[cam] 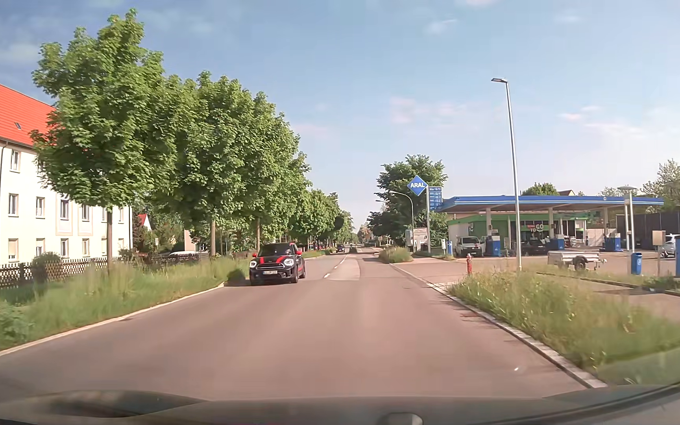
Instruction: Follow the waypoints while adhering to traffic rules and regulations
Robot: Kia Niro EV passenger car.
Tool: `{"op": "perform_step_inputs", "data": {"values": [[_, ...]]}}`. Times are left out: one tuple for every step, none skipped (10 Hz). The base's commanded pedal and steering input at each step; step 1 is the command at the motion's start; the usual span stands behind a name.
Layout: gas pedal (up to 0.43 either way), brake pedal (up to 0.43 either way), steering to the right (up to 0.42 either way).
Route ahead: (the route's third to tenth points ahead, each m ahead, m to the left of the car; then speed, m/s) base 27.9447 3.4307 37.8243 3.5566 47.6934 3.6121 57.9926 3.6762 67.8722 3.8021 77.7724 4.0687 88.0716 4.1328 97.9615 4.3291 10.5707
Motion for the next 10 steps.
{"op": "perform_step_inputs", "data": {"values": [[0.087,0.0,-0.004],[0.087,0.0,-0.004],[0.087,0.0,-0.004],[0.087,0.0,-0.004],[0.087,0.0,-0.004],[0.087,0.0,-0.004],[0.087,0.0,-0.004],[0.087,0.0,-0.004],[0.087,0.0,-0.004],[0.087,0.0,-0.004]]}}
